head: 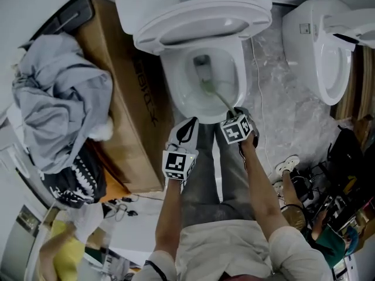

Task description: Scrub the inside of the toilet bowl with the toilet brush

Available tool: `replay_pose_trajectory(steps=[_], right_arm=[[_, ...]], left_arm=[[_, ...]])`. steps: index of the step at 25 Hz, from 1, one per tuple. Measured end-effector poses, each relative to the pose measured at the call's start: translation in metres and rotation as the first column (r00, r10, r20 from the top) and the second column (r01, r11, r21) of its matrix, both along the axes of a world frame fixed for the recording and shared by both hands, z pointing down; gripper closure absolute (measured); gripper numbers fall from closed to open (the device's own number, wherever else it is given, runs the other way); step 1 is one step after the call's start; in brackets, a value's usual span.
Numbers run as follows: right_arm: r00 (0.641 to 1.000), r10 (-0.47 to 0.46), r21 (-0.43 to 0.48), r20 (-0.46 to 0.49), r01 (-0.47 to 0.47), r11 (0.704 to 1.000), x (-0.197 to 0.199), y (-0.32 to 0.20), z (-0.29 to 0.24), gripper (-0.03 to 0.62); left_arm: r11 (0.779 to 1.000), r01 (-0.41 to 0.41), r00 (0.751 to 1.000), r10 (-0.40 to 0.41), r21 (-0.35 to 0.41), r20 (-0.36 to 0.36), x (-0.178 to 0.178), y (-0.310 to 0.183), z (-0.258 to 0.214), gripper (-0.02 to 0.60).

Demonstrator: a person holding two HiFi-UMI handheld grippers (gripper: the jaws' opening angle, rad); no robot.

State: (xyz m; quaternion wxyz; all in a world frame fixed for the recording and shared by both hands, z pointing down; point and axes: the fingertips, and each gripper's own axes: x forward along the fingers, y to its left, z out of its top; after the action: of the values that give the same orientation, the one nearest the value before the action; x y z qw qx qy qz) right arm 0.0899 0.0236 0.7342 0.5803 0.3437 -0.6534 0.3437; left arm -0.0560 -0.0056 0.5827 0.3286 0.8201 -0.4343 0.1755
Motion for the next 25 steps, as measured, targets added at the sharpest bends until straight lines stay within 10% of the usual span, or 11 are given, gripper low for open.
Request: replay_pose_trajectory(steps=[15, 25], right_arm=[[0.986, -0.096, 0.248, 0.136, 0.060, 0.967, 0.002, -0.013, -0.159, 0.502], [0.943, -0.136, 0.481, 0.302, -0.028, 0.876, -0.016, -0.030, -0.329, 0.502]], left_arm=[[0.997, 0.039, 0.998, -0.042, 0.068, 0.038, -0.008, -0.006, -0.090, 0.563], [0.973, 0.074, 0.997, -0.077, 0.218, 0.006, -0.021, -0.009, -0.226, 0.563]])
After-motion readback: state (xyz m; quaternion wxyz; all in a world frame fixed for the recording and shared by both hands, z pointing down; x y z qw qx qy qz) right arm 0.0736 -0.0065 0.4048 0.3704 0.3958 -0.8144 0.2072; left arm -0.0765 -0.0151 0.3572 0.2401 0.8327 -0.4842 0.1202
